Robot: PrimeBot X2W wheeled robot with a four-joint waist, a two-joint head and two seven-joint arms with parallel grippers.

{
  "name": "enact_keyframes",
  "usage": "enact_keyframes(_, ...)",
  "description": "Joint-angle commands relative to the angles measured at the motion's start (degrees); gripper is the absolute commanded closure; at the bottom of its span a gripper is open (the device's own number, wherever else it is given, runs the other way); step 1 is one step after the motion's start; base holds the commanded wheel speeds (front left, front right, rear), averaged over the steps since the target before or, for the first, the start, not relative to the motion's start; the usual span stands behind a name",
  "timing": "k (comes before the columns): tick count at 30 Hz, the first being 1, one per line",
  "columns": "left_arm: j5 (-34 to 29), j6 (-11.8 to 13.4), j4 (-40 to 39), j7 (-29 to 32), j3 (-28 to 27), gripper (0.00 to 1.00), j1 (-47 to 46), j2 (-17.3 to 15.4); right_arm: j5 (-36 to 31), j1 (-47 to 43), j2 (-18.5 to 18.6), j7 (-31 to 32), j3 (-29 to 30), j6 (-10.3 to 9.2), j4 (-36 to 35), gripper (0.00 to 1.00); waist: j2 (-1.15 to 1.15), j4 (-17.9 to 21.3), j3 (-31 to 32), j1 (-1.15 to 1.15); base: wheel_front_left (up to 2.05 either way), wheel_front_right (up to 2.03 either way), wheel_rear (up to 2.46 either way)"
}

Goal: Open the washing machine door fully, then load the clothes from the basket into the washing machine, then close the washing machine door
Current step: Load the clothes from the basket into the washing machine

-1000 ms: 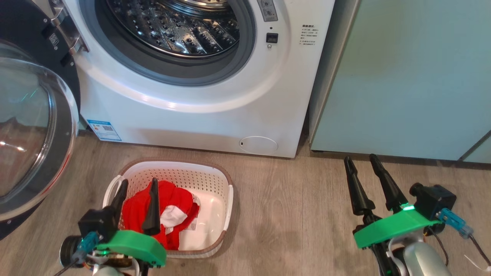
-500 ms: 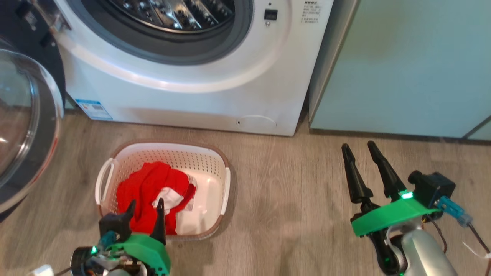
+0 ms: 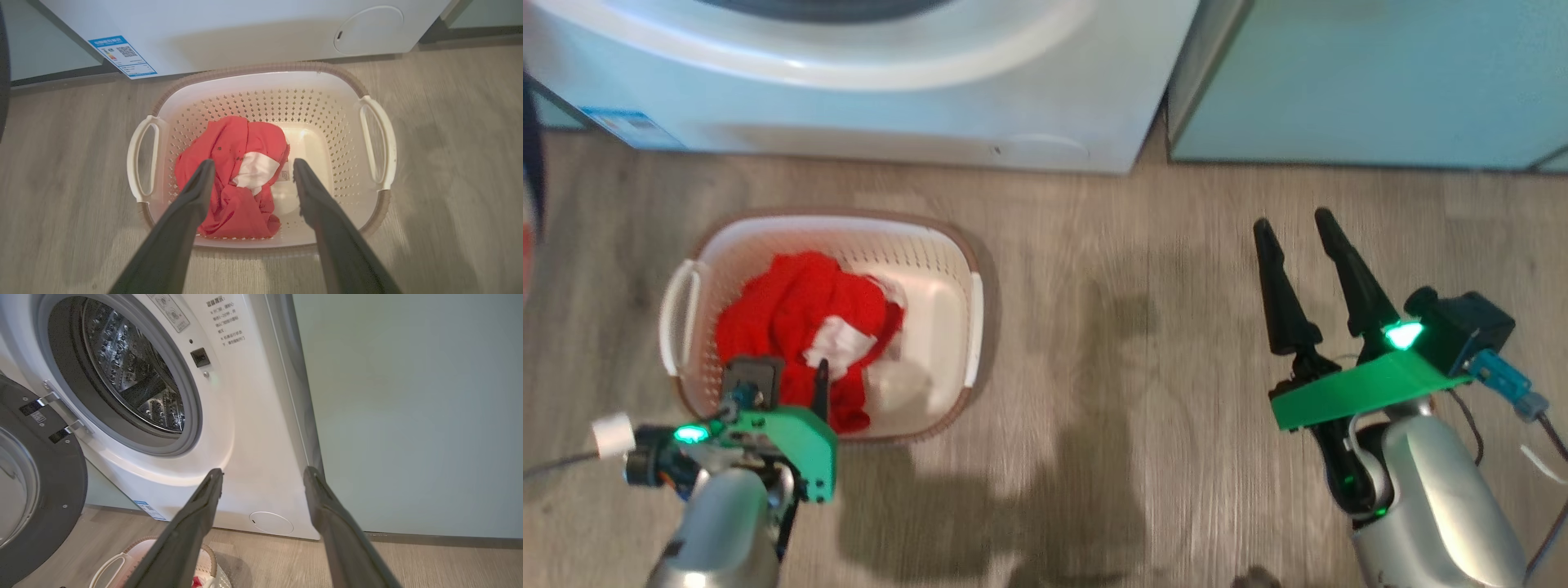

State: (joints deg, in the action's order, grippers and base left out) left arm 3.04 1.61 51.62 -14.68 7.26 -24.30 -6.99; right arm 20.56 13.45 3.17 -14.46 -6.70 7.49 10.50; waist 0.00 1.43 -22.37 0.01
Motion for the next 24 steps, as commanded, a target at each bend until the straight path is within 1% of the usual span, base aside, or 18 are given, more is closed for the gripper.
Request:
enact_keyframes(1, -0.59, -0.06, 0.22, -0.32, -1.2, 0.0, -1.81, -2.03, -0.32, 0.67, -0.29, -0.54, -1.31, 0.0, -1.98, 0.0, 0.0, 2.14, -4.37, -0.01, 0.0, 0.0, 0.0)
enact_keyframes(7, -3.52, -0.9, 9.71, -0.3, 1.44, 0.0, -9.85, -5.76, -0.47, 2.51, -0.29, -0.54, -2.62, 0.0, -3.49, 0.0, 0.0, 4.74, -11.2, -0.01, 0.0, 0.0, 0.0)
enact_keyframes(12, -5.82, -1.05, 15.92, -0.25, 3.66, 0.0, -16.4, -8.99, -0.12, 3.4, -0.29, -0.54, -2.18, 0.0, -4.77, 0.0, 0.0, 6.45, -16.34, -0.01, 0.0, 0.0, 0.0)
enact_keyframes(19, -6.14, -0.74, 20.13, 0.87, 4.16, 0.0, -22.52, -13.24, 0.31, 4.18, -0.29, -0.54, -2.9, 0.0, -5.92, 0.0, 0.0, 8.15, -22.36, -0.01, 0.0, 0.0, 0.0)
enact_keyframes(23, -6.56, -0.37, 20.93, 2.32, 4.82, 0.0, -25.7, -14.93, 0.74, 5.12, -0.29, -0.54, -3.06, 0.0, -6.91, 0.0, 0.0, 8.66, -25.32, -0.01, 0.0, 0.0, 0.0)
enact_keyframes(24, -6.56, -0.37, 20.93, 2.32, 4.82, 0.0, -25.7, -14.93, 0.74, 5.12, -0.29, -0.54, -3.06, 0.0, -6.91, 0.0, 0.0, 8.66, -25.32, -0.01, 0.0, 0.0, 0.0)
